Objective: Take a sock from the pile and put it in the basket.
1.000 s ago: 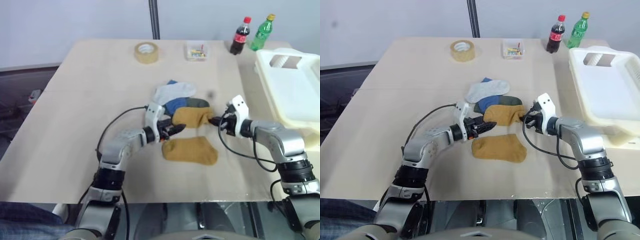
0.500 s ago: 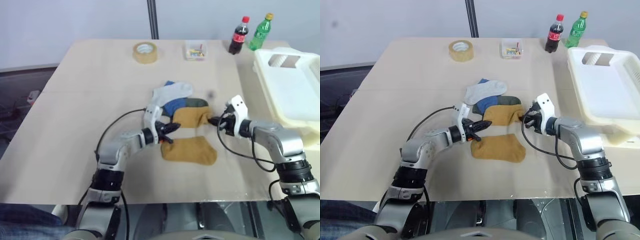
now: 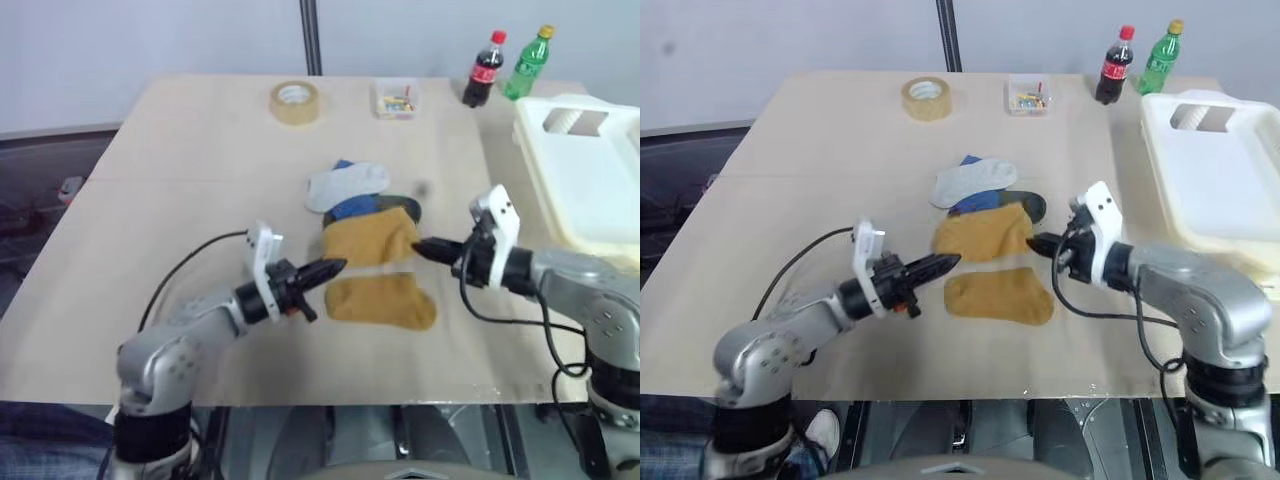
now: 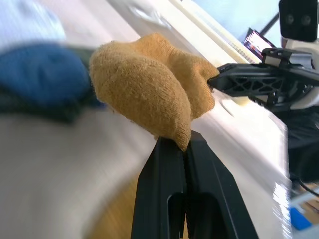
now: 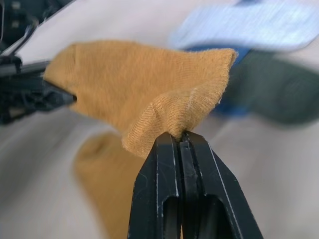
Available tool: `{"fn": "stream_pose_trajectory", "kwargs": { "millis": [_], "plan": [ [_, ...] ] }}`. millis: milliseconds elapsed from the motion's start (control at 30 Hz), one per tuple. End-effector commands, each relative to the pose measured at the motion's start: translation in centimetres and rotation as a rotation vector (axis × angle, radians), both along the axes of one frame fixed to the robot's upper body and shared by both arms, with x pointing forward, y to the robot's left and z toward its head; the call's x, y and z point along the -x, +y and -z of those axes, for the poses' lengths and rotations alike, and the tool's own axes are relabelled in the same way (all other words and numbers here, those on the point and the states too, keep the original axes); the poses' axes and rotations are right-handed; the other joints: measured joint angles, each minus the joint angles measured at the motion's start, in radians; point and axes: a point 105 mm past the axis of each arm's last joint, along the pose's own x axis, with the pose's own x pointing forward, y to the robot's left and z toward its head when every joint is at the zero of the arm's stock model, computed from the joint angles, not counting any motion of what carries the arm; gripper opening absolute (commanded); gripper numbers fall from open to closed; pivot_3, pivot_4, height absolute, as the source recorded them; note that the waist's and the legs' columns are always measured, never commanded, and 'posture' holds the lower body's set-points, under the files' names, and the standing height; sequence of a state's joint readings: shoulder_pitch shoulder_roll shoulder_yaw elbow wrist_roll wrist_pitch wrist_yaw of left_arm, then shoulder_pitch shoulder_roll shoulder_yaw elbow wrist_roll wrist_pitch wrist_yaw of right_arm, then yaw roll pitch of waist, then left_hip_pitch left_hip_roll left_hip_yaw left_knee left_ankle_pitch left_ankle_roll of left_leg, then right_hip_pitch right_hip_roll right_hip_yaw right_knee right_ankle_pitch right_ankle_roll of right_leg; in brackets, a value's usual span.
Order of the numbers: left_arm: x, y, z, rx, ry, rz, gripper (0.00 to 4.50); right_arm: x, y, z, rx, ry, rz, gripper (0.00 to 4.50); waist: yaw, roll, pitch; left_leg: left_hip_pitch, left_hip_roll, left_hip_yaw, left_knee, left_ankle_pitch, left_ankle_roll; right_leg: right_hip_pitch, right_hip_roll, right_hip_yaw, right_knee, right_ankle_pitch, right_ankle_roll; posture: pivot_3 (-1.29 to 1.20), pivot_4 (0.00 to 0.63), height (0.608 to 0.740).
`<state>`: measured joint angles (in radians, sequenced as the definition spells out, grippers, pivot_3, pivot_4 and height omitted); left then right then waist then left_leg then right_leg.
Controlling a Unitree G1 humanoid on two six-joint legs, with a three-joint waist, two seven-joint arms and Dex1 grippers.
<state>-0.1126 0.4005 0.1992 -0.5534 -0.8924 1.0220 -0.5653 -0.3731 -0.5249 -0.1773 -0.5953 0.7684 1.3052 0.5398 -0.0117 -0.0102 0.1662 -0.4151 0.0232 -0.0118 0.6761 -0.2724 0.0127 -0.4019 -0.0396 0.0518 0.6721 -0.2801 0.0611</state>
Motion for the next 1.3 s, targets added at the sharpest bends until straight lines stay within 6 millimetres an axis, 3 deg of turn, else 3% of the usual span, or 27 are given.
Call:
{"fn": "stream_pose_trajectory", "kwargs": {
  "millis": [33, 167, 300, 567, 833, 967, 1033, 1067, 1133, 1233, 1300],
  "plan": [
    [1.8, -0.1, -0.9, 0.008, -0.004, 0.024, 0.02, 2.2, -0.5, -0.5, 0.026, 0.017, -0.020, 0.00, -0.002, 0.000, 0.000, 0.000, 0.000, 0.000, 0.002, 0.000, 0.000, 0.000, 0.000, 0.000, 0.001, 0.000, 0.000, 0.00, 0.150, 0.740],
    [2.4, 0.5, 0.7, -0.028, 0.046, -0.010, 0.02, 3.9, -0.9, 0.6, 0.053, 0.100, -0.036, 0.00, -0.003, 0.000, 0.000, 0.002, -0.001, 0.000, 0.006, 0.000, 0.000, 0.002, 0.003, 0.001, 0.006, 0.000, 0.000, 0.00, 0.150, 0.740],
    [3.4, 0.0, 2.9, -0.057, 0.127, 0.010, 0.02, 3.8, -1.9, 2.0, 0.098, 0.164, 0.018, 0.00, -0.003, 0.000, 0.000, 0.004, -0.001, 0.001, 0.006, 0.000, 0.000, 0.004, 0.004, 0.001, 0.005, 0.000, 0.000, 0.00, 0.150, 0.740],
    [3.8, -0.5, 3.9, -0.047, 0.156, -0.007, 0.02, 3.2, -1.9, 3.7, 0.125, 0.215, 0.054, 0.00, -0.003, 0.000, 0.000, 0.003, -0.001, 0.001, 0.007, 0.000, 0.000, 0.004, 0.004, 0.001, 0.005, 0.000, 0.000, 0.00, 0.150, 0.740],
    [2.9, -0.1, 4.5, -0.071, 0.138, -0.060, 0.02, 3.1, -2.1, 4.2, 0.136, 0.227, 0.061, 0.00, -0.002, 0.000, 0.000, 0.003, -0.001, 0.001, 0.007, 0.000, 0.000, 0.003, 0.004, 0.001, 0.004, 0.000, 0.000, 0.00, 0.150, 0.740],
    [2.6, 0.1, 4.8, -0.074, 0.139, -0.078, 0.00, 3.2, -2.3, 4.2, 0.140, 0.225, 0.055, 1.27, -0.002, 0.000, 0.000, 0.003, -0.001, 0.001, 0.007, 0.000, 0.000, 0.003, 0.004, 0.001, 0.004, 0.000, 0.000, 0.00, 0.150, 0.740],
    [2.6, 0.1, 5.1, -0.084, 0.142, -0.077, 0.00, 3.1, -2.5, 4.2, 0.158, 0.211, 0.061, 2.35, -0.002, 0.000, 0.000, 0.003, -0.001, 0.000, 0.007, 0.000, 0.000, 0.003, 0.004, 0.001, 0.004, 0.000, 0.000, 0.00, 0.150, 0.740],
    [2.5, 0.0, 5.2, -0.085, 0.143, -0.075, 0.00, 3.0, -2.7, 4.1, 0.165, 0.201, 0.066, 2.60, -0.002, 0.000, 0.000, 0.003, -0.001, 0.001, 0.007, 0.000, 0.000, 0.003, 0.004, 0.001, 0.004, -0.001, 0.000, 0.00, 0.150, 0.740],
    [2.5, -0.1, 5.3, -0.088, 0.143, -0.074, 0.00, 2.8, -2.5, 2.9, 0.149, 0.125, 0.038, 3.60, -0.002, 0.000, 0.000, 0.003, -0.001, 0.001, 0.007, 0.000, 0.000, 0.003, 0.004, 0.001, 0.004, 0.000, 0.000, 0.00, 0.150, 0.740],
    [2.3, -0.1, 5.4, -0.091, 0.144, -0.072, 0.00, 3.0, -1.5, 0.8, 0.129, -0.035, -0.056, 3.60, -0.002, 0.000, 0.000, 0.003, -0.001, 0.001, 0.007, 0.000, 0.000, 0.003, 0.004, 0.001, 0.004, -0.001, 0.000, 0.00, 0.150, 0.740],
    [2.3, -0.2, 5.5, -0.091, 0.146, -0.066, 0.00, 2.7, -1.0, 0.4, 0.143, -0.106, -0.073, 3.60, -0.002, 0.000, 0.000, 0.003, -0.001, 0.000, 0.007, 0.000, 0.000, 0.003, 0.004, 0.001, 0.004, -0.001, 0.000, 0.00, 0.150, 0.740]
  ]
}}
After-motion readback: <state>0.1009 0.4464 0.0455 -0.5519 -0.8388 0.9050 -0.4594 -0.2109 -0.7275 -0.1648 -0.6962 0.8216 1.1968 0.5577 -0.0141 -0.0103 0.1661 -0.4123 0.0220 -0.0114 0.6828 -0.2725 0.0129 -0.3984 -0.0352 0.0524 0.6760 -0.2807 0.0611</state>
